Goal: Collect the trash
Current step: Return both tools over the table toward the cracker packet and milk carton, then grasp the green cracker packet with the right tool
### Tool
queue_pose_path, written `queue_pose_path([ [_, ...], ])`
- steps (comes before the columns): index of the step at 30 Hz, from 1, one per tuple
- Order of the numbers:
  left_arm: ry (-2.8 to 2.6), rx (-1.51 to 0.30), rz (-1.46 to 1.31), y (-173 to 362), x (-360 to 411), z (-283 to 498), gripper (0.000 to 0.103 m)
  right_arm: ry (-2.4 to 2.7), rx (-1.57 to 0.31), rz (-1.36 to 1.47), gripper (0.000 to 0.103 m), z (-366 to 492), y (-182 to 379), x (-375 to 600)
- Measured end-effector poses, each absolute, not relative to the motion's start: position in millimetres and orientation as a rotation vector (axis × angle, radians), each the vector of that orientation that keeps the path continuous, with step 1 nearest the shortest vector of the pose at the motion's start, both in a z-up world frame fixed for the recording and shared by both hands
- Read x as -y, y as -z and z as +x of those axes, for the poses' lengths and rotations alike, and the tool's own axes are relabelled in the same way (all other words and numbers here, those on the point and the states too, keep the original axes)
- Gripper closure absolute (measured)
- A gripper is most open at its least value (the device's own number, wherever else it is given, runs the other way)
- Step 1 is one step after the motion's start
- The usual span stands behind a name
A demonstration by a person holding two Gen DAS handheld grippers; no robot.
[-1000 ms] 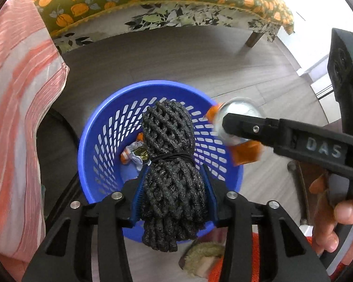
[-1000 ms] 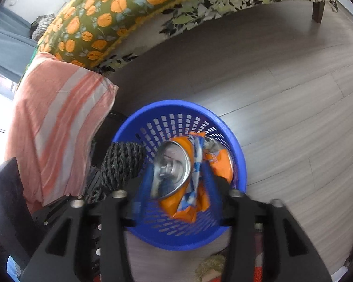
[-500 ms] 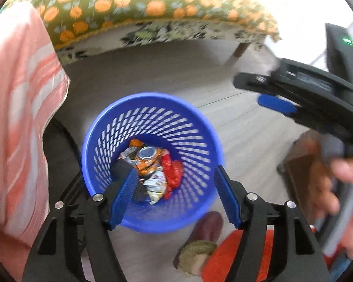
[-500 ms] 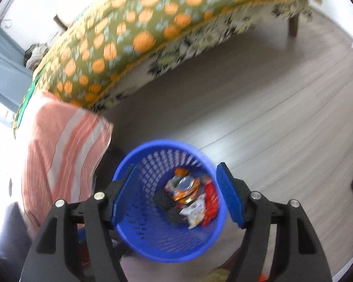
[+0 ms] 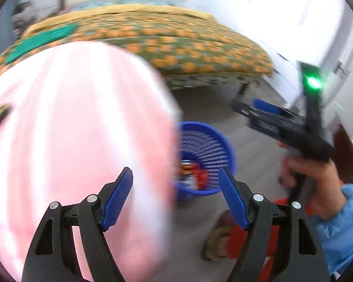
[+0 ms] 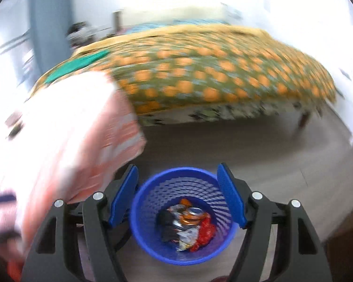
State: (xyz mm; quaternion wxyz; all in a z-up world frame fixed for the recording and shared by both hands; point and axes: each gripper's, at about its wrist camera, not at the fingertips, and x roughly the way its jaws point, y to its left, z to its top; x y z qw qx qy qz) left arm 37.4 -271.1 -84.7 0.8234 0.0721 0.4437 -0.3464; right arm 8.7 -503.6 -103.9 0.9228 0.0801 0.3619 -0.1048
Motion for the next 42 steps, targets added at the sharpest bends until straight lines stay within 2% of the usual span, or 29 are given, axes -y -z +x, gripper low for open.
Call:
queue_pose_path([
  [10, 0.402, -0.931, 0.097, 90, 102, 106, 0.026, -0.064, -0.769, 0.012, 0.032, 24, 98, 355],
  [19, 0.203, -0.925, 0.109, 97, -1, 179, 0.023, -0.235, -0.842, -0.074, 0.032, 47, 93, 270],
  [21, 0.183, -0.927, 0.106, 96, -13, 191, 0.023, -0.255, -0.85, -0.079, 0.032, 53, 91, 256],
  [25, 0.181, -0.937, 0.086, 97, -24, 204, 0.015, -0.287, -0.87, -0.084, 0.033, 73, 86, 230],
  [31, 0.165, -0.943, 0.097, 100, -20, 207, 0.01, -0.326, -0.912, -0.045, 0.047, 118, 82, 210],
  [35, 0.164, -0.943, 0.098, 101, -19, 207, 0.01, -0.352, -0.976, 0.116, 0.055, 171, 83, 194],
  [42, 0.164, -0.943, 0.099, 101, -19, 208, 0.01, -0.307, -1.062, 0.31, 0.052, 259, 91, 161],
])
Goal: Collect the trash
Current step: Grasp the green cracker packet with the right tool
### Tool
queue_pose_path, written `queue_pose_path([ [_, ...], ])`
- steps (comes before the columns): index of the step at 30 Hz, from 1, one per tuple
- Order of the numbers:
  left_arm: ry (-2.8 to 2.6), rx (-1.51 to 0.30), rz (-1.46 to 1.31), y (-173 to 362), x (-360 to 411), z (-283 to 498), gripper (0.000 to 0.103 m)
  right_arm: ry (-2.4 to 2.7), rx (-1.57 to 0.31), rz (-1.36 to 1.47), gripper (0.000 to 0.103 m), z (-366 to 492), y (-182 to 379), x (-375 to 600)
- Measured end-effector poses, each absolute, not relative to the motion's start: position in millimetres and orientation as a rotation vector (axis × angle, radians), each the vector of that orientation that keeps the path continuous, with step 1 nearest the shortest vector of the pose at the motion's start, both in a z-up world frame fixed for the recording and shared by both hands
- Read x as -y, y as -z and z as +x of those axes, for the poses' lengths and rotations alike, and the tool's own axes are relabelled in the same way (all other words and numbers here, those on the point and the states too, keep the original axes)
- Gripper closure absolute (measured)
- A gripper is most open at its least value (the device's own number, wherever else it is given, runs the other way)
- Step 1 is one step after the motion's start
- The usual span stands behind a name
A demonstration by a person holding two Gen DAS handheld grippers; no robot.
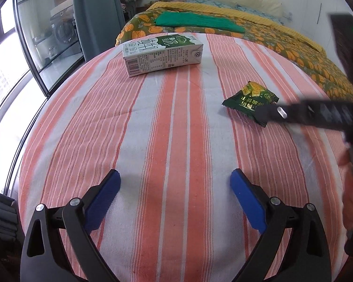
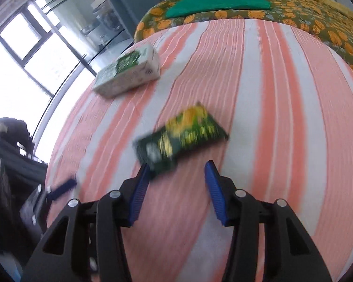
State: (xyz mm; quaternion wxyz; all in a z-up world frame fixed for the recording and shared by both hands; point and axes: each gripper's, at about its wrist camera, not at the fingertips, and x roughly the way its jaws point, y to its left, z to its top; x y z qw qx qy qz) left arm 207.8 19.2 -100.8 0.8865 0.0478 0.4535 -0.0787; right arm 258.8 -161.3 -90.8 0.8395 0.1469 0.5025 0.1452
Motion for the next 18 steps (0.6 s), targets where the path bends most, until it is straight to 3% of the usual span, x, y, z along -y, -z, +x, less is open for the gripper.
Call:
queue_pose_path([
  [4, 0.163, -0.943, 0.099, 101, -19, 208, 0.009, -0.272, -1.043, 0.417, 0.03, 289, 92, 156],
  [7, 0.164, -0.944, 0.098, 101, -20, 208, 0.009, -0.227, -1.023, 0.346, 0.028, 299, 90, 141],
  [9, 0.164, -0.944, 0.097, 102, -20, 207, 0.009, -0.217, -1.015, 0.247, 0.032, 300, 90, 132],
  [11, 0.164, -0.944, 0.096, 102, -20, 207, 0.009, -0.194, -1.002, 0.095, 0.054, 296, 91, 123],
  [12, 0.164, -0.944, 0.097, 102, -20, 207, 0.009, -0.187, -0.991, 0.039, 0.06, 292, 92, 121],
  [18, 0.163, -0.944, 0.098, 102, -20, 207, 0.009, -0.25, -0.951, -0.069, 0.064, 243, 93, 155],
])
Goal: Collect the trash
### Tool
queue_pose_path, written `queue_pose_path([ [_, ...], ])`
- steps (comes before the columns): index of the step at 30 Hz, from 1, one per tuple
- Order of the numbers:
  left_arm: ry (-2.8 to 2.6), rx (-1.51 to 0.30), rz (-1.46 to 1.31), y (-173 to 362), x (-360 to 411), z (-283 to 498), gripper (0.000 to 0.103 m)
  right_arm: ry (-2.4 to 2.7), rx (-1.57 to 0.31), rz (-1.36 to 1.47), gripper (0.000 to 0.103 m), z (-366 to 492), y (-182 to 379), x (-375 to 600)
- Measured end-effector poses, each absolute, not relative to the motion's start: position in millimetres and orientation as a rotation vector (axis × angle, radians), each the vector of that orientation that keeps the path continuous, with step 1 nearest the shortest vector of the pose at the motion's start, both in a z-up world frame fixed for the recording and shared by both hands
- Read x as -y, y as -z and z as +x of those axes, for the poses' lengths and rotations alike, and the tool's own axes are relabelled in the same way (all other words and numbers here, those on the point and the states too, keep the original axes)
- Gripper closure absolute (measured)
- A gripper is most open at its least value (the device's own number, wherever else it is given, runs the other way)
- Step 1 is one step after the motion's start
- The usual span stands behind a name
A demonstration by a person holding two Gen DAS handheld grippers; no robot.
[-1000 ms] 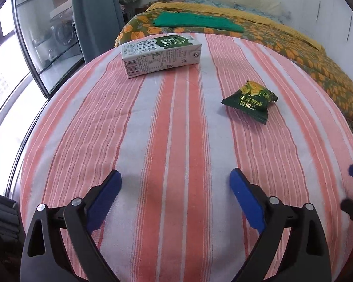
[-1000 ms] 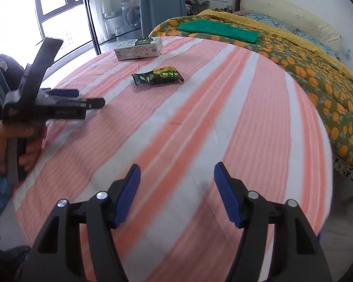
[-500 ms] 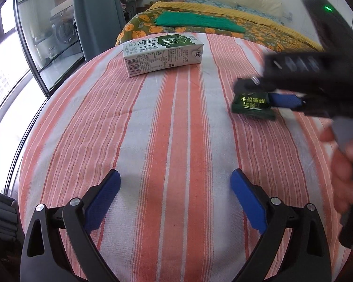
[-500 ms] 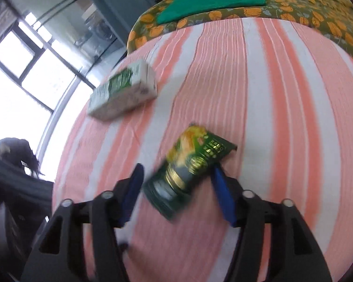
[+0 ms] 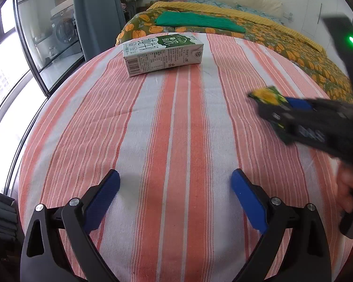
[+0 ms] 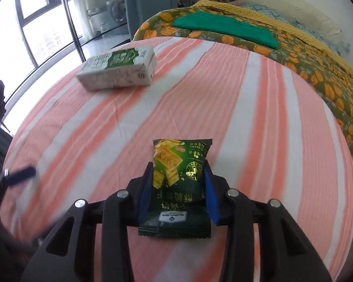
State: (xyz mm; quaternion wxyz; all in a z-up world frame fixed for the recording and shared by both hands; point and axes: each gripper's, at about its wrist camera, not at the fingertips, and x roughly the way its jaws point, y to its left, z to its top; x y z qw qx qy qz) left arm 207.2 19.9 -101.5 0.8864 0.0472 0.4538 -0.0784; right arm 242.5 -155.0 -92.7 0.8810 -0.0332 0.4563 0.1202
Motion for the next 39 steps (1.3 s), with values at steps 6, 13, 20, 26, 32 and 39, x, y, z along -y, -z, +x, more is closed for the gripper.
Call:
queue_pose_path([
  [6, 0.16, -0.943, 0.101, 102, -20, 205, 0.009, -0.239, -0.927, -0.145, 0.064, 194, 94, 195],
  [13, 0.16, -0.944, 0.101, 102, -20, 205, 0.009, -0.221, -0.894, -0.125, 0.06, 176, 99, 209],
  [20, 0.228, -0.963, 0.12, 101, -21, 210, 0.006, -0.234, -0.92, -0.017, 0.047, 180, 102, 224],
  [26, 0.272, -0.951, 0.219, 92, -49, 256, 0.006, -0.235, -0.92, -0.023, 0.046, 180, 102, 223],
  [32, 0.317, -0.912, 0.262, 76, -66, 323, 0.006, -0.237, -0.921, -0.016, 0.046, 180, 102, 224],
  [39, 0.365, -0.898, 0.433, 72, -40, 386, 0.006, -0.238, -0.92, -0.013, 0.045, 180, 102, 224],
])
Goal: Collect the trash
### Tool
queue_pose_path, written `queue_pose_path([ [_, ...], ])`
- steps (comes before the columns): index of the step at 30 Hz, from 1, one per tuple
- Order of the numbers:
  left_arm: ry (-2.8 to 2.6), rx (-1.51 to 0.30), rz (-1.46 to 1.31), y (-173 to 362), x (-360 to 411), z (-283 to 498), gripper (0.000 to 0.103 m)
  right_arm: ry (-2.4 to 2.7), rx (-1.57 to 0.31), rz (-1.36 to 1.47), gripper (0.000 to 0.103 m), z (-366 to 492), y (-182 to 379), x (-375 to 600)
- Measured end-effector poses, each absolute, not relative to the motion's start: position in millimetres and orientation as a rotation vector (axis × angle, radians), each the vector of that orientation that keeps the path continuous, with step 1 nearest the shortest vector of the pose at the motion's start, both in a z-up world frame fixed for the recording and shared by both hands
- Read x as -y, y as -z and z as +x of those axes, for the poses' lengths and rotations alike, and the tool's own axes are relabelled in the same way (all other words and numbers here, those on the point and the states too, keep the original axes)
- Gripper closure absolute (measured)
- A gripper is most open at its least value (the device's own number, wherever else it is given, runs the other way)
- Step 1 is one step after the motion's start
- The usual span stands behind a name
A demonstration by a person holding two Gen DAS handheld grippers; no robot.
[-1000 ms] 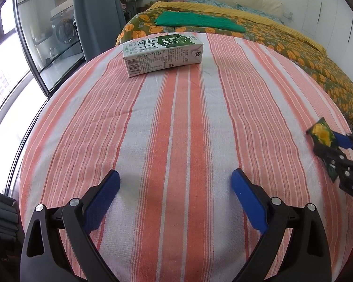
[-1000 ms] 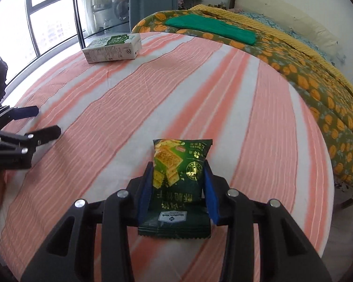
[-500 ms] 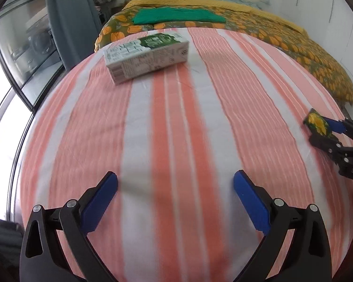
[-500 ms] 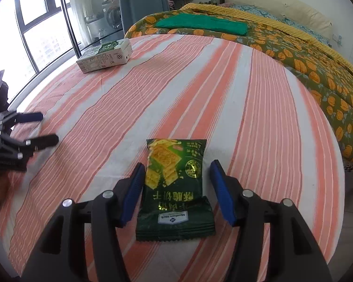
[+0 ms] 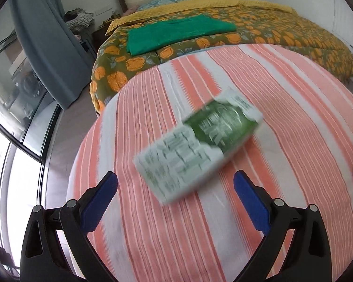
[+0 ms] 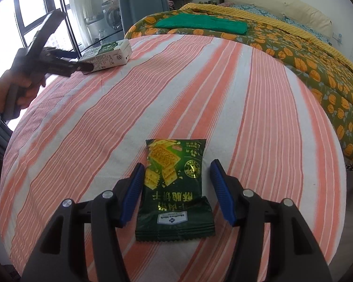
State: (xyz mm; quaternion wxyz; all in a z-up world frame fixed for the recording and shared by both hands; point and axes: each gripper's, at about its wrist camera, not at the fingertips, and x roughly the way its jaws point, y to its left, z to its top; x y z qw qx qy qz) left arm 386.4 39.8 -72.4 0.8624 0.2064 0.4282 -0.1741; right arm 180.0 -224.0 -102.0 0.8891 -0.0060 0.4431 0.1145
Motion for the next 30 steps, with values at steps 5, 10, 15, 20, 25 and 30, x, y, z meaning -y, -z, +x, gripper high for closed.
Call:
queue_pose_path([
  [5, 0.425, -0.923, 0.389, 78, -33, 412, 0.006, -0.238, -0.921, -0.008, 0.045, 180, 102, 224],
  [10, 0.494, -0.924, 0.399, 87, -19, 404, 0.021, -0.235, -0.921, -0.012, 0.045, 180, 102, 224],
  [15, 0.439, -0.946, 0.338, 84, -20, 392, 0.045, -0.234, -0.921, -0.012, 0.045, 180, 102, 224],
  [20, 0.395, -1.001, 0.235, 75, -10, 343, 0.05, -0.234, -0.921, -0.012, 0.045, 180, 102, 224],
  [25, 0.38, -1.012, 0.213, 75, 16, 266, 0.051, -0.235, -0.921, -0.008, 0.045, 180, 102, 224],
  [30, 0.367, -0.97, 0.189, 83, 38, 190, 0.05, -0.242, -0.917, 0.01, 0.046, 180, 101, 227],
])
